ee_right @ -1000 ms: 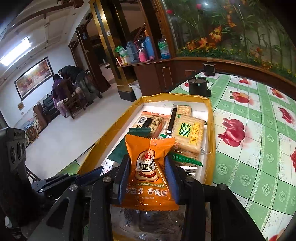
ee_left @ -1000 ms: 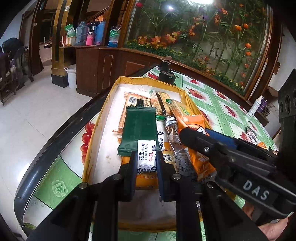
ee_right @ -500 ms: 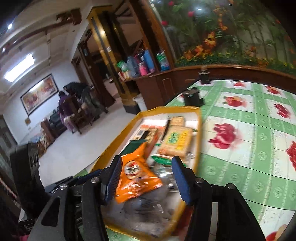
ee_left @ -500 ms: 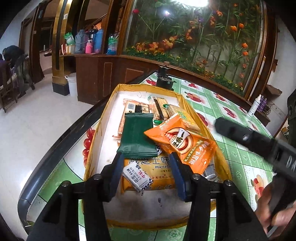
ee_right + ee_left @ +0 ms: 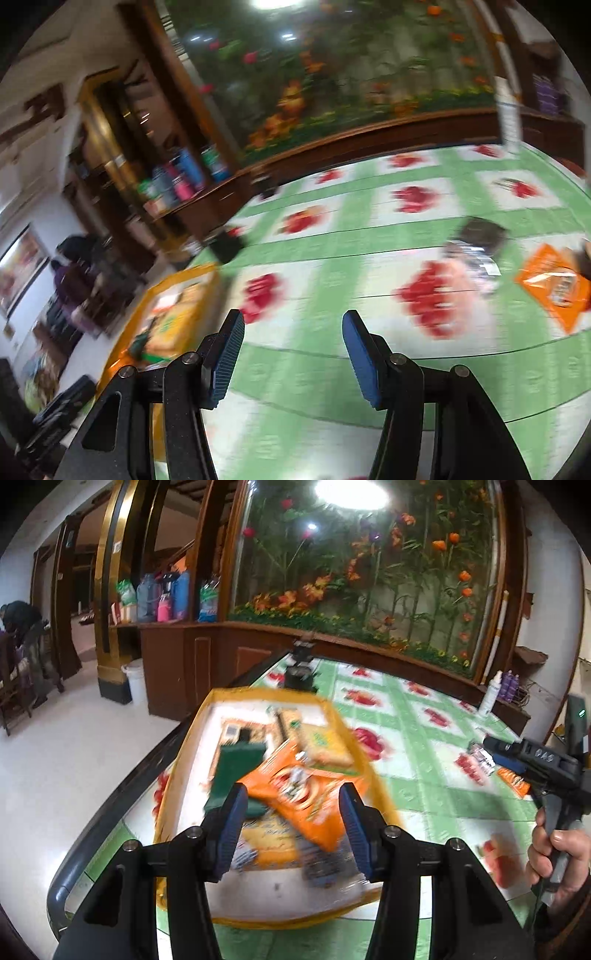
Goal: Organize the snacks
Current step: 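Move both grippers back toward the snacks on the table, then grasp the second orange snack bag with the right gripper and lift it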
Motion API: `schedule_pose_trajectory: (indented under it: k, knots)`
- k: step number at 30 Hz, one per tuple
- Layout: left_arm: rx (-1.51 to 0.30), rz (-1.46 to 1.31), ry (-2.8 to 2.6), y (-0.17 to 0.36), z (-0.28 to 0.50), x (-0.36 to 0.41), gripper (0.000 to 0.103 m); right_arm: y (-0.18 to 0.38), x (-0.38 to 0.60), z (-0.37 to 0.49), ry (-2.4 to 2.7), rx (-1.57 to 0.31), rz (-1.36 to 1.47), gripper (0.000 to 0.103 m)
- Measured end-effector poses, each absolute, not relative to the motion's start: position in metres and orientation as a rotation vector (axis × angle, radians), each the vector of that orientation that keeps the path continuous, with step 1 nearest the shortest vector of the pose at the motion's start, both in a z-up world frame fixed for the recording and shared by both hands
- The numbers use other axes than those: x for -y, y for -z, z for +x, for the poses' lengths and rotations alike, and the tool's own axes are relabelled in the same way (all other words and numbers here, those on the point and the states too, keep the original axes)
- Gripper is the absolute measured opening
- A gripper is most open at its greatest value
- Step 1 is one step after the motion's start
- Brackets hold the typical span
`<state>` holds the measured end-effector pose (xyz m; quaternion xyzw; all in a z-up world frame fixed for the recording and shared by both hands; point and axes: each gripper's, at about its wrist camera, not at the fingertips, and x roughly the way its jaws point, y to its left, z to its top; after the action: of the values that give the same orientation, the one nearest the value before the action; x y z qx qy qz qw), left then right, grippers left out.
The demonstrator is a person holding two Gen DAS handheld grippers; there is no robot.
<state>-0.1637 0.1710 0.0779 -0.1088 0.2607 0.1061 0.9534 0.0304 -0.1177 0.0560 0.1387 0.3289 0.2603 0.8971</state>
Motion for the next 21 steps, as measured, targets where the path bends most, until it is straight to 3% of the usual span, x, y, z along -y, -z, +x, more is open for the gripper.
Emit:
schedule_pose_trajectory:
  k: [3,6,11,21]
  knots:
    - [-0.512,-0.203,-0.171,-0.093,-0.161,-0.154,0.052,-0.053,0.163,0.044,-0.437,-0.698,0.32,0.06]
    - [-0.516,-0.188,-0.103,-0.098,-0.153,-0.132,0.06,-0.049,0.205,0.063,-0.309,-0.727,0.339,0.059]
    - [-0.605,-0.149,0.022,-0.078,-0.129,-0.079,0.06,-0.042,0.262,0.101,-0.098,-0.775,0.321,0.059]
    - [-0.684,-0.052,0.12,-0.052,-0.118,-0.025,0.06,-0.01,0.261,0.131,-0.065,-0.907,0.221,0.059]
